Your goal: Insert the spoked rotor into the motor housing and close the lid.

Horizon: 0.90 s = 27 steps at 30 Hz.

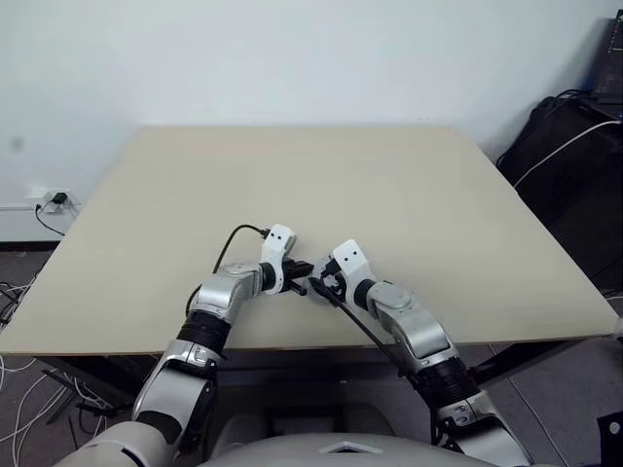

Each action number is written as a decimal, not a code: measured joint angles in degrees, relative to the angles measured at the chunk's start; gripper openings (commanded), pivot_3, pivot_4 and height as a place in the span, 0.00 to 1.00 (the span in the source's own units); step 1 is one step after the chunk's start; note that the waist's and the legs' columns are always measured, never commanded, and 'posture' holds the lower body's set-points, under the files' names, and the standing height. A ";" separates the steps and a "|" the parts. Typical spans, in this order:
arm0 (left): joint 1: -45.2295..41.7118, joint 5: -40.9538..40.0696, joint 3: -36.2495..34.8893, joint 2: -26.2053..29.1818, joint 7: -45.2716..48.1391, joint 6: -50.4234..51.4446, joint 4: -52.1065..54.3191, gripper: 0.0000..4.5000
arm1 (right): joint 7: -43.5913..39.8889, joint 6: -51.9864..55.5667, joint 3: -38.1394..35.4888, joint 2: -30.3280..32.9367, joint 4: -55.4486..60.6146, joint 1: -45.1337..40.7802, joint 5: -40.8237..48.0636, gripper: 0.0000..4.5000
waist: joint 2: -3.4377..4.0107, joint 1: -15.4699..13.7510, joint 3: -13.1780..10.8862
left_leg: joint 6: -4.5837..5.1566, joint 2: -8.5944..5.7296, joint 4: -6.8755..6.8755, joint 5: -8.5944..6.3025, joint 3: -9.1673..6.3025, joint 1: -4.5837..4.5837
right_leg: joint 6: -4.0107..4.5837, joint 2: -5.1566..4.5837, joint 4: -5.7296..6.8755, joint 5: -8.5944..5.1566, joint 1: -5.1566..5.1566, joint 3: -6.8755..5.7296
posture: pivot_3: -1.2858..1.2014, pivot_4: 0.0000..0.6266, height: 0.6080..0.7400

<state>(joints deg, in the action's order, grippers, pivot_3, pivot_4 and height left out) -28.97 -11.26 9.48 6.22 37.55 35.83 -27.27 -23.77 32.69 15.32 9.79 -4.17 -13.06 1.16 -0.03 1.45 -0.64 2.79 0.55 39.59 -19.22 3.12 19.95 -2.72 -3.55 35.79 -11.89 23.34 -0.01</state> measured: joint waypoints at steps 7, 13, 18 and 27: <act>-0.73 0.15 0.69 -0.04 0.60 2.23 -0.07 0.00 | -0.07 0.15 -0.03 0.16 0.50 0.37 0.08 0.71 | -0.01 -0.12 0.01 | 0.02 -0.01 0.00 -0.01 -0.01 0.00 | 0.00 -0.01 0.00 0.00 -0.01 0.00 | 0.52 0.00 1.00; -0.66 0.15 0.89 -0.28 1.11 2.43 0.04 0.00 | -1.38 0.39 -0.19 1.43 3.68 3.04 0.97 1.00 | -0.05 -0.26 0.04 | -0.05 -0.02 0.00 -0.04 -0.02 0.00 | -0.08 -0.02 -0.01 -0.05 -0.02 0.00 | 0.52 0.00 1.00; -0.09 0.11 0.85 -0.22 1.13 2.40 0.46 0.00 | -1.29 1.37 -1.21 2.28 6.73 5.52 1.56 1.00 | -0.12 -0.36 0.07 | 0.01 -0.02 0.01 -0.08 -0.02 -0.01 | -0.03 -0.03 -0.01 -0.08 -0.03 0.00 | 0.52 0.00 1.00; 0.89 0.05 0.81 0.14 1.23 2.36 1.32 0.00 | -1.20 4.16 -5.06 5.86 13.56 11.41 3.25 1.00 | -0.18 -0.67 0.10 | 0.06 -0.02 0.04 -0.11 -0.03 -0.05 | -0.03 -0.03 0.01 -0.09 -0.08 0.00 | 0.52 0.00 1.00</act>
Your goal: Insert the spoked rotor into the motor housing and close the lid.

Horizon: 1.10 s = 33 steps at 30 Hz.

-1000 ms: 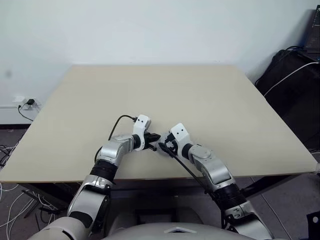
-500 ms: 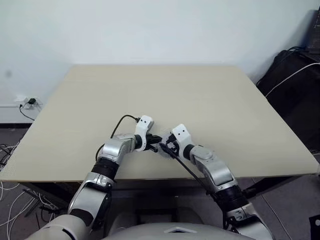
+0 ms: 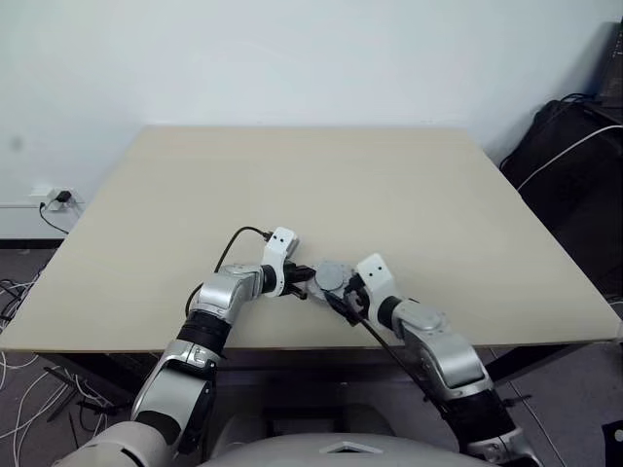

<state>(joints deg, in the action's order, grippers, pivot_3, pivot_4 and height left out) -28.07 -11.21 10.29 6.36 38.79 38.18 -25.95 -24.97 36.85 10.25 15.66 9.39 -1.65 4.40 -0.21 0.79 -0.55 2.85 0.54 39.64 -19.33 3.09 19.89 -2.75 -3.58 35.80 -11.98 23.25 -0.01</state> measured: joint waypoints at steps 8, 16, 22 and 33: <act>0.14 0.04 0.10 -0.01 0.06 -0.26 0.12 0.00 | -2.55 3.75 -8.13 -1.70 3.47 4.60 10.24 1.00 | -0.05 -0.08 -0.03 | 0.00 0.00 0.00 0.00 -0.01 0.03 | 0.00 0.00 0.00 0.01 0.03 0.00 | 0.52 0.00 1.00; 0.16 0.08 0.37 0.37 0.09 -0.88 0.12 0.00 | 2.07 11.86 -20.21 -10.32 -0.04 1.09 22.92 1.00 | -0.04 -0.13 -0.03 | 0.00 0.02 0.00 0.00 -0.02 0.04 | 0.00 -0.01 0.02 0.02 0.04 -0.01 | 0.52 0.00 1.00; 0.22 0.08 0.45 0.49 0.05 -1.08 0.13 0.00 | 7.29 16.25 -24.63 -13.41 -6.44 -2.58 26.25 1.00 | 0.01 -0.05 -0.02 | 0.01 0.01 0.00 0.00 0.00 0.06 | 0.00 -0.03 0.04 0.03 0.09 0.01 | 0.52 0.00 1.00; 0.59 0.14 0.41 0.60 -0.11 -1.17 0.74 0.00 | 9.91 17.51 -26.21 -15.79 -12.57 -6.81 28.57 1.00 | 0.03 0.57 -0.01 | -0.01 0.02 0.00 0.01 0.01 0.02 | -0.03 -0.02 0.08 0.05 0.06 0.02 | 0.52 0.00 1.00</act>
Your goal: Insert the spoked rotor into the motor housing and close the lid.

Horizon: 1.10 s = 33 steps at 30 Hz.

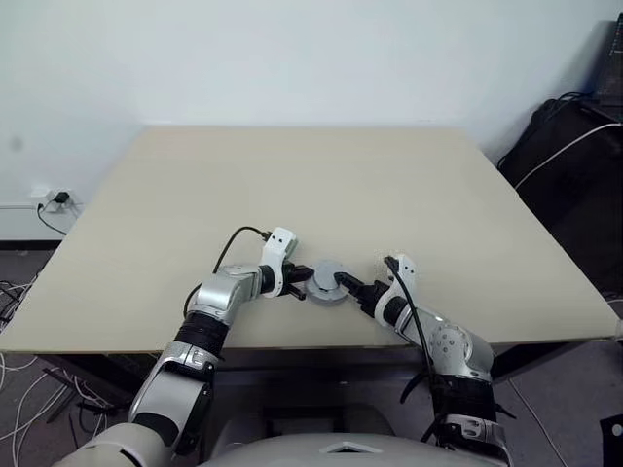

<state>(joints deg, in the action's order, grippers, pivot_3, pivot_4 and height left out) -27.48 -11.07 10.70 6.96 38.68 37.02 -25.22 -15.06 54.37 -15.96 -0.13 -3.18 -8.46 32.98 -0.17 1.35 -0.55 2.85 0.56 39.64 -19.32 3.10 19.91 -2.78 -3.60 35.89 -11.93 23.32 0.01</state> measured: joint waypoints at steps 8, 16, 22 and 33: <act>0.12 0.88 -0.11 0.08 -0.04 -0.01 0.47 0.00 | -1.24 7.29 -2.94 -1.04 -1.78 -0.94 7.01 1.00 | 0.01 0.26 0.00 | 0.01 0.01 -0.01 0.00 0.00 0.04 | -0.23 0.01 -0.01 0.13 0.04 0.00 | 0.52 0.00 1.00; 0.12 1.00 -0.46 0.26 -0.31 -0.01 0.47 0.00 | -2.23 11.83 -5.47 -1.91 -4.22 -0.99 11.65 1.00 | 0.04 0.47 -0.02 | 0.01 0.02 -0.02 0.00 0.00 0.06 | -0.24 0.01 0.00 0.14 0.09 0.00 | 0.52 0.00 1.00; 0.14 1.22 -0.77 0.26 -0.38 -0.03 0.48 0.00 | -1.90 11.78 -10.10 -4.14 -7.38 -1.37 14.68 1.00 | 0.09 0.80 -0.05 | 0.00 0.03 -0.02 0.00 0.01 0.06 | -0.27 0.01 0.01 0.16 0.10 0.01 | 0.52 0.00 1.00; 0.46 2.17 -1.25 0.68 -1.27 -0.24 0.47 0.00 | -1.58 12.42 -10.43 -4.58 -6.46 -0.20 15.89 0.37 | 0.13 0.82 -0.08 | 0.00 0.03 -0.02 0.00 0.00 0.14 | -0.32 0.01 0.00 0.19 0.18 0.02 | 0.52 0.00 1.00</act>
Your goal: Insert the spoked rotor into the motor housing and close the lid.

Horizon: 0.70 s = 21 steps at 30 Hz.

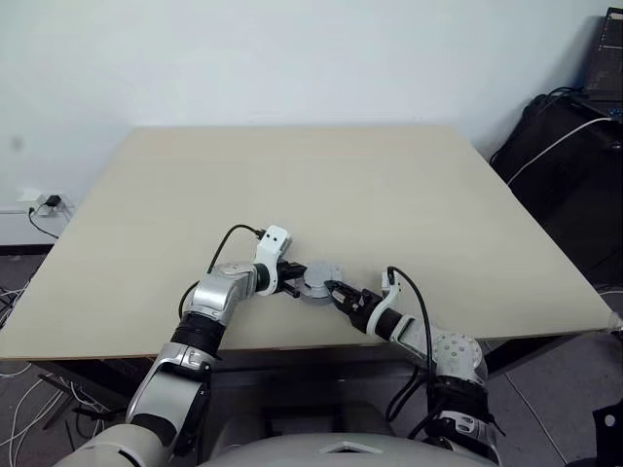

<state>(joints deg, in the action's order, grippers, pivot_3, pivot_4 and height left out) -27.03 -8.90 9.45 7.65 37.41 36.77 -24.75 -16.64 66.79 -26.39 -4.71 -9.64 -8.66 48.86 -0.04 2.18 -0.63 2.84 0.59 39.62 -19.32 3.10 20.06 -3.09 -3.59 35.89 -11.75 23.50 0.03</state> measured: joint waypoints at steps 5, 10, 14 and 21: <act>0.23 -0.17 -0.01 -0.11 0.19 -0.07 0.23 0.00 | 0.20 -0.03 0.09 -0.04 0.55 0.80 0.00 0.29 | 0.01 -0.13 -0.01 | 0.01 0.01 0.00 0.00 -0.01 -0.01 | -0.01 -0.03 -0.01 0.01 -0.02 0.00 | 0.52 0.00 1.00; 0.37 -0.19 -0.02 -0.14 0.17 -0.06 0.37 0.00 | 0.43 -0.27 0.26 -0.12 1.01 1.03 0.00 0.29 | 0.01 -0.14 0.00 | 0.02 0.00 0.00 -0.01 -0.01 0.00 | -0.02 -0.03 -0.02 0.01 -0.02 0.00 | 0.52 0.00 1.00; 0.62 -0.21 -0.30 -0.29 0.08 -0.09 0.50 0.00 | 0.65 -0.57 0.50 -0.11 1.14 1.11 0.02 0.29 | 0.02 -0.14 0.00 | 0.01 0.00 0.00 -0.01 -0.01 -0.01 | -0.02 -0.03 -0.02 0.01 -0.02 0.00 | 0.52 0.00 1.00; 3.66 -1.31 -3.92 -3.30 -4.23 -2.52 2.05 0.00 | 1.07 -1.49 1.01 -0.09 1.67 2.02 1.04 0.29 | 0.03 -0.32 0.00 | 0.04 0.17 0.00 -0.01 -0.02 0.01 | -0.03 -0.11 -0.02 0.02 -0.01 0.00 | 0.52 0.00 1.00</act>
<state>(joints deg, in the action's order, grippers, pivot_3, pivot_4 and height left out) -23.37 -10.21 5.53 4.35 33.18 34.26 -22.70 -15.58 65.30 -25.39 -4.80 -7.97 -6.64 49.90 -0.01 1.85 -0.63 2.88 0.76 39.63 -19.33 3.08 20.07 -3.13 -3.70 35.86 -11.73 23.49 0.03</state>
